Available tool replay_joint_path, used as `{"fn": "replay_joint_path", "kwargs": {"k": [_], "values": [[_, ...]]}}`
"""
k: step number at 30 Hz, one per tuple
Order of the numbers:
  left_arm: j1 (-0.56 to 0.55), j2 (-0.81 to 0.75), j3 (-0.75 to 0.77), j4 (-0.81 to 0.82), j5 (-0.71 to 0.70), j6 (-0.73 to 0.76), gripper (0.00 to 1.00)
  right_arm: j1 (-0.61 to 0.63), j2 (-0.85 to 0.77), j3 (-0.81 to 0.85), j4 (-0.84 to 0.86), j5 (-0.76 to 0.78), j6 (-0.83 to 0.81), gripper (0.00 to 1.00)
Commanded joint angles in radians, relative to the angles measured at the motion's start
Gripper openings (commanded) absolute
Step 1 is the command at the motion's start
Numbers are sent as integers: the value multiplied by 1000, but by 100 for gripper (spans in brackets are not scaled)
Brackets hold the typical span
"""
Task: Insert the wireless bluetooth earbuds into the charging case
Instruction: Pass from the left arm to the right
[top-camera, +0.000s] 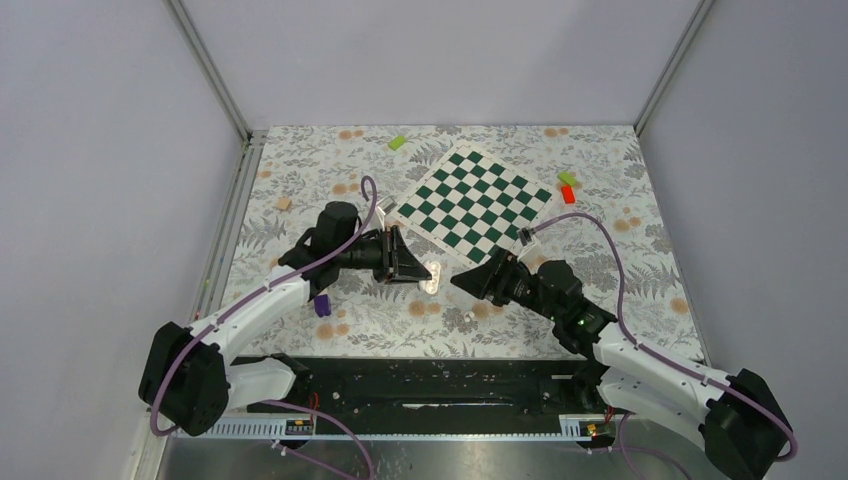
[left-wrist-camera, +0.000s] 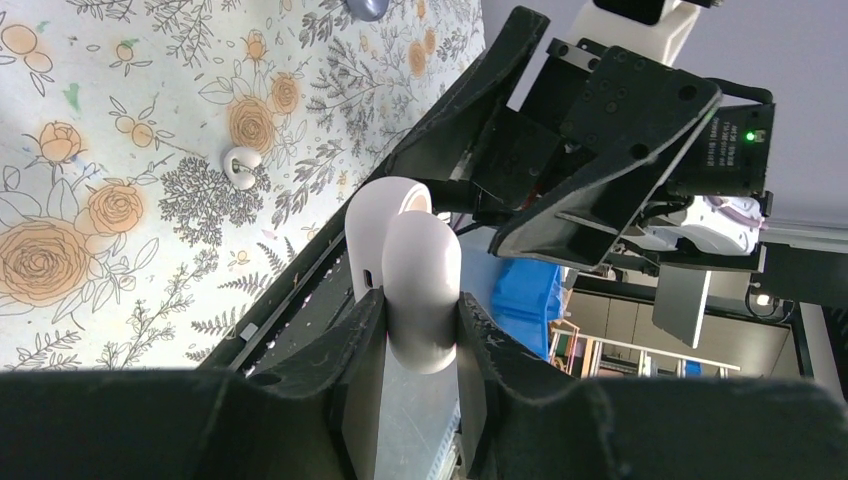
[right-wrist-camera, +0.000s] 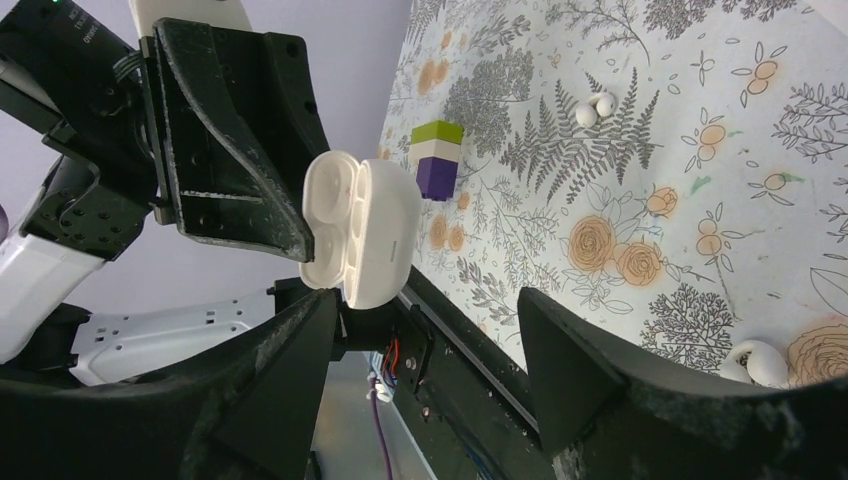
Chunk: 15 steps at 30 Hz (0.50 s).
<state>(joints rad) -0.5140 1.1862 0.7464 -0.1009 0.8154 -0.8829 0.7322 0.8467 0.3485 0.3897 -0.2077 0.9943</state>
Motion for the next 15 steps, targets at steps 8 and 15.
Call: {"fn": "replay_joint_path", "kwargs": {"k": [8,15], "values": [[1,-59,-17,96,28,-49,10,-11,91,-11,250,-96,64,74],[0,-65,-18,96,33,-62,10,-13,206,12,400,-167,108,71]]}}
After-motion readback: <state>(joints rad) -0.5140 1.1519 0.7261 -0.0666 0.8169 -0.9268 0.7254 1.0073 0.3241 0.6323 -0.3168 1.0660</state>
